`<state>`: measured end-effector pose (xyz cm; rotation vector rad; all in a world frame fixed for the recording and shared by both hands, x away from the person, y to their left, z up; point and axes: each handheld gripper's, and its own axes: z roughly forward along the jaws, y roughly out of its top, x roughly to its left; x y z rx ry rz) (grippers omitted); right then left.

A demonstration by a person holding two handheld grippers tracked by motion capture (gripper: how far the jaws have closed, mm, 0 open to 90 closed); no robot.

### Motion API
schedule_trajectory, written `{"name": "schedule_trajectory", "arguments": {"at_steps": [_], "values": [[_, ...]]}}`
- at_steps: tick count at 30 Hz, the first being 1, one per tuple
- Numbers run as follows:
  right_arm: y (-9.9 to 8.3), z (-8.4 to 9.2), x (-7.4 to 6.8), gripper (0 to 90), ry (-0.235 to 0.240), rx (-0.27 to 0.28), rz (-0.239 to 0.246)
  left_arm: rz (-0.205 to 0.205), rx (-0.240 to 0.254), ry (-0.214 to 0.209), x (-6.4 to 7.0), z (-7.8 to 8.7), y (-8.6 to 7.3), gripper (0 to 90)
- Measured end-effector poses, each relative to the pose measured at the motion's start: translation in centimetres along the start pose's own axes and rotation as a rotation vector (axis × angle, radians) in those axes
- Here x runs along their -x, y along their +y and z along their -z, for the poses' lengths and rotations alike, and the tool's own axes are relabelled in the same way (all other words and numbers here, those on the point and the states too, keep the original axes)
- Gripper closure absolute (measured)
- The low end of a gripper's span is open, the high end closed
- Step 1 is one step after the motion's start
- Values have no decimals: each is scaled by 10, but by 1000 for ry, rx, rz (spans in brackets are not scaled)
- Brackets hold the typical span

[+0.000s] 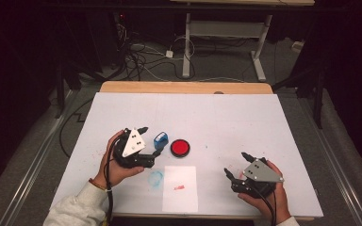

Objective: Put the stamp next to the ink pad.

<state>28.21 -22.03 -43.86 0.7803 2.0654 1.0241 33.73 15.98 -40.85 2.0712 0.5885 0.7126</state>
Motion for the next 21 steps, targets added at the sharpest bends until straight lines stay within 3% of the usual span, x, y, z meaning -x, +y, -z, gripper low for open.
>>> {"name": "schedule_trajectory", "arguments": {"at_steps": [12,21], "values": [[-2,5,-3,248,0,-1,13,-33,15,1,5,17,-14,182],[-3,5,-3,249,3,-2,17,-32,5,10,4,30,-32,182]]}}
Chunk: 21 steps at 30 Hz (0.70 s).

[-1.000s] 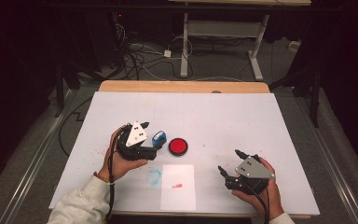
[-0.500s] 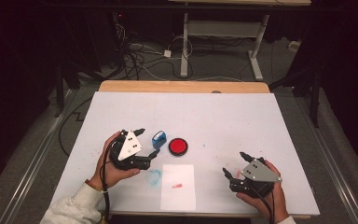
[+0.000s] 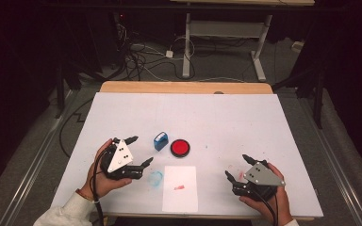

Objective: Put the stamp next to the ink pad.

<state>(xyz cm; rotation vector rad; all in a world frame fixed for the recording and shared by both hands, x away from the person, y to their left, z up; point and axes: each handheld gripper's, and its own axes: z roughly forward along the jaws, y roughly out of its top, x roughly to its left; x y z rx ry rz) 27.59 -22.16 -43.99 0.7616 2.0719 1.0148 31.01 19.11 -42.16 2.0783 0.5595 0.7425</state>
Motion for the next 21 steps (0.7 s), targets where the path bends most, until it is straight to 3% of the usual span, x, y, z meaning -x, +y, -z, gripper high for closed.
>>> {"name": "schedule_trajectory", "arguments": {"at_steps": [5,13,17,21], "values": [[0,-1,0,247,-3,1,-2,6,-14,32,-1,6,-12,181],[-1,-3,1,248,-4,-2,-11,34,-31,24,-2,14,-28,181],[-3,-3,1,248,-10,-5,-9,26,-59,25,-2,16,-41,181],[-3,-3,2,248,-13,-8,-9,50,-85,20,-3,18,-52,181]]}}
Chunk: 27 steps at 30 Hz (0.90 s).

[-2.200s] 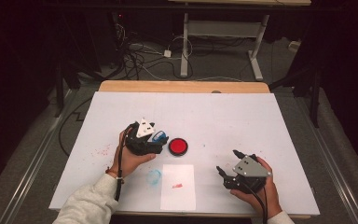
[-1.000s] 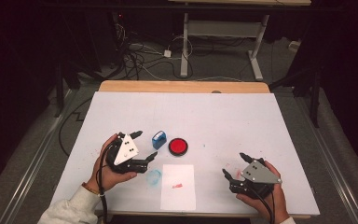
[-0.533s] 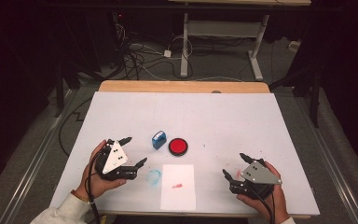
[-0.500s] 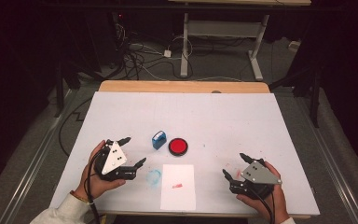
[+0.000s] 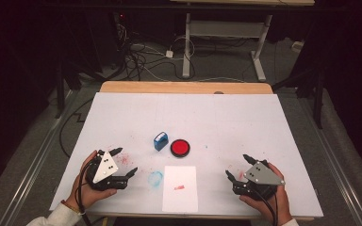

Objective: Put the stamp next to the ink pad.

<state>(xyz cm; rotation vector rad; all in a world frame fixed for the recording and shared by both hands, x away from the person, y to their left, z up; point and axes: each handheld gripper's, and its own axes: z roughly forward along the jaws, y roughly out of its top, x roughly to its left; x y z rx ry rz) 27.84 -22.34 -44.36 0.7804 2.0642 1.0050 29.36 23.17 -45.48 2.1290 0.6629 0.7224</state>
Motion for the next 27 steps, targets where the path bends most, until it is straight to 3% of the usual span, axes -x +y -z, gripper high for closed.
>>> {"name": "schedule_trajectory", "arguments": {"at_steps": [3,5,10,27], "values": [[-1,-1,0,248,2,-5,1,-9,-25,15,2,-2,-7,181],[-1,-1,0,248,5,-4,-3,9,-38,12,1,-4,-11,181],[-1,-1,0,247,11,0,-5,-15,-60,16,3,-8,-12,181],[0,-1,-6,245,24,-11,16,-13,-28,0,3,-4,-9,181]]}}
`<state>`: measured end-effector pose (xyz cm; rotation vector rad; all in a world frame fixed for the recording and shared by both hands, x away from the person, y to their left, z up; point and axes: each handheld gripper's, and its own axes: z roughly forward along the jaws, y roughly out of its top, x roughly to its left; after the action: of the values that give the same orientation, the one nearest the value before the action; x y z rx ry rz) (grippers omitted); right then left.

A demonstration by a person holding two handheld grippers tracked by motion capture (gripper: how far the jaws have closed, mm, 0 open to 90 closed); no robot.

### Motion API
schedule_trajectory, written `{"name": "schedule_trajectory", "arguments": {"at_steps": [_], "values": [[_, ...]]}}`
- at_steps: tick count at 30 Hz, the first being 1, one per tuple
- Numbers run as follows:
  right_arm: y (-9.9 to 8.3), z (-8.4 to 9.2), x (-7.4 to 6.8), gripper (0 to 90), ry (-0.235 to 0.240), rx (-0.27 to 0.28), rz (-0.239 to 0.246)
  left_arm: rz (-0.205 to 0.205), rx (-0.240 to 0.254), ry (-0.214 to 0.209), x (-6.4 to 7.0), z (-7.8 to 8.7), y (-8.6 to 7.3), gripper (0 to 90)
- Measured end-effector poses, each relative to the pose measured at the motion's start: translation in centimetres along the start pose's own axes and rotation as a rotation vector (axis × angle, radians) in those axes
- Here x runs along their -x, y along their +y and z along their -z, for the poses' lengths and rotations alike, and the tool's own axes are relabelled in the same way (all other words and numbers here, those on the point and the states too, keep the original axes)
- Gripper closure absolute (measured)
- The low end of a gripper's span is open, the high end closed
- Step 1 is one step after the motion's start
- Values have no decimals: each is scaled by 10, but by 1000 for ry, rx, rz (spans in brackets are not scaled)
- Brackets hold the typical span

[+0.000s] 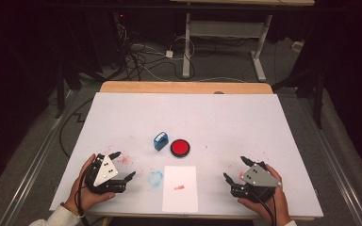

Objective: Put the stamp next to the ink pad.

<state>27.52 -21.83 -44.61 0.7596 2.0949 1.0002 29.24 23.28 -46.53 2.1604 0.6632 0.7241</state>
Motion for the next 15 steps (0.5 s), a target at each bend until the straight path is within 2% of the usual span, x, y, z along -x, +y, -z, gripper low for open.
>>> {"name": "schedule_trajectory", "arguments": {"at_steps": [15], "values": [[0,0,-1,244,6,0,2,-7,-5,-1,0,0,1,181]]}}
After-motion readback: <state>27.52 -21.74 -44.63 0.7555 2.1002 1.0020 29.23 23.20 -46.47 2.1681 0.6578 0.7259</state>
